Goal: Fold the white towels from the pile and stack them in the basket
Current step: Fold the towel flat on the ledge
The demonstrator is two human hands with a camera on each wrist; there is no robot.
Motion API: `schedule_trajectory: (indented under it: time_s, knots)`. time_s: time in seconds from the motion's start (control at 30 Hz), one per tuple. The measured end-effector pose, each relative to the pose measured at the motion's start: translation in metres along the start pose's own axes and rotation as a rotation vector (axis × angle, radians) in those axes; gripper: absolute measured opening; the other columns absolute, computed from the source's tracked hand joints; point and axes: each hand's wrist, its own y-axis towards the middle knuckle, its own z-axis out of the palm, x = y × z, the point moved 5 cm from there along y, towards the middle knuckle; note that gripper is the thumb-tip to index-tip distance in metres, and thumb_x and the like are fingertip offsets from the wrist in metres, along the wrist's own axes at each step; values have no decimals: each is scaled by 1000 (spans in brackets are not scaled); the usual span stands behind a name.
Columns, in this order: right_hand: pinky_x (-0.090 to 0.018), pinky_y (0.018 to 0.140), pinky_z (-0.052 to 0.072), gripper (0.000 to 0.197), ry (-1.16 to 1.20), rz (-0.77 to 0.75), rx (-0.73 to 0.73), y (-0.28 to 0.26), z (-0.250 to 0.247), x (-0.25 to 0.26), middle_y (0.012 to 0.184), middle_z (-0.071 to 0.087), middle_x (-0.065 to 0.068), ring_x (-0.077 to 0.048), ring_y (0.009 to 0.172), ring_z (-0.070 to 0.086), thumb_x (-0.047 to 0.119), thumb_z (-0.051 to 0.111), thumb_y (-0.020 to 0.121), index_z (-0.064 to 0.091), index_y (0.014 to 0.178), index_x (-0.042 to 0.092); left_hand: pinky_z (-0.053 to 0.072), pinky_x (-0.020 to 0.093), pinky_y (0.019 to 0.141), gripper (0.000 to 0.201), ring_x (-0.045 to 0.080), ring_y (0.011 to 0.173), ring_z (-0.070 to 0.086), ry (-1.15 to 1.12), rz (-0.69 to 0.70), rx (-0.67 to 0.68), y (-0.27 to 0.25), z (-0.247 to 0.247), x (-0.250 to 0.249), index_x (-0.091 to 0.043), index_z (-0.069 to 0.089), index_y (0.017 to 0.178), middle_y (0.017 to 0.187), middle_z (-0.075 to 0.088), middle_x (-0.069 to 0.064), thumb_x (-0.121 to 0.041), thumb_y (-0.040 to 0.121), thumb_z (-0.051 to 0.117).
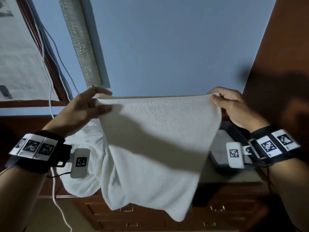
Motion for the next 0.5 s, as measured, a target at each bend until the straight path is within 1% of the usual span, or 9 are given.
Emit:
schedule_trajectory:
  time_s: [0.03, 0.1, 0.17, 0.2, 0.27, 0.33, 0.4, 0.43, 0.5]
  knots:
    - [-37, 89, 38, 19, -3, 18, 1, -8, 4, -3, 90, 65, 4, -16, 92, 57, 16, 57, 106, 73, 97, 20, 60, 32, 80, 30, 31, 94, 70, -18, -16, 14, -7, 3, 5, -9, 67, 121, 103, 69, 32, -11, 91, 69]
    - [-39, 89, 37, 16, 0, 48, 6, -25, 9, -5, 90, 65, 1, -19, 91, 57, 22, 58, 105, 72, 98, 18, 62, 33, 82, 21, 34, 100, 71, -54, -59, 51, -20, 8, 14, -6, 72, 111, 110, 73, 26, -14, 92, 69]
    - [-41, 88, 37, 26, 29, 80, 4, -37, 13, -2, 92, 63, -6, -23, 91, 55, 35, 64, 97, 71, 100, 11, 60, 39, 83, 22, 40, 101, 70, -76, -93, 80, -29, 10, 21, -2, 73, 110, 111, 70, 31, -19, 95, 73]
    - [-41, 86, 37, 33, 44, 96, 1, -41, 13, 1, 92, 61, -8, -24, 90, 53, 40, 64, 93, 70, 100, 9, 58, 42, 82, 28, 41, 98, 68, -84, -102, 95, -32, 12, 22, 2, 70, 111, 110, 67, 35, -21, 94, 74]
    - [-34, 78, 40, 24, 65, 122, -15, -44, 11, 6, 86, 59, -5, -22, 83, 53, 34, 62, 97, 70, 93, 11, 55, 41, 77, 36, 36, 90, 65, -117, -94, 109, -33, 15, 20, 6, 66, 109, 103, 64, 37, -25, 93, 75]
    - [-23, 67, 41, 20, 50, 137, -33, -42, 4, 7, 78, 59, 3, -11, 74, 54, 20, 56, 105, 68, 90, 15, 58, 34, 70, 27, 32, 86, 67, -136, -73, 107, -27, 17, 13, 2, 68, 104, 97, 68, 26, -24, 95, 73]
    - [-18, 61, 41, 23, 23, 134, -62, -34, -2, 1, 72, 59, 10, -5, 66, 53, 17, 53, 106, 67, 88, 18, 58, 33, 66, 26, 31, 84, 68, -78, -54, 109, -14, 19, 14, 4, 67, 108, 95, 69, 22, -19, 96, 65]
    - [-18, 61, 41, 23, -3, 136, -66, -30, -2, -4, 71, 59, 11, -4, 66, 53, 18, 54, 106, 68, 88, 20, 58, 32, 64, 26, 29, 82, 68, -33, -47, 111, -7, 21, 18, 6, 65, 110, 92, 69, 20, -17, 99, 62]
    - [-27, 68, 40, 20, -97, 139, -77, -18, 0, -27, 78, 59, 6, -11, 74, 51, 20, 57, 106, 69, 91, 20, 56, 26, 61, 25, 20, 75, 67, 42, -60, 109, 10, 29, 37, 6, 65, 108, 84, 67, 13, -17, 102, 61]
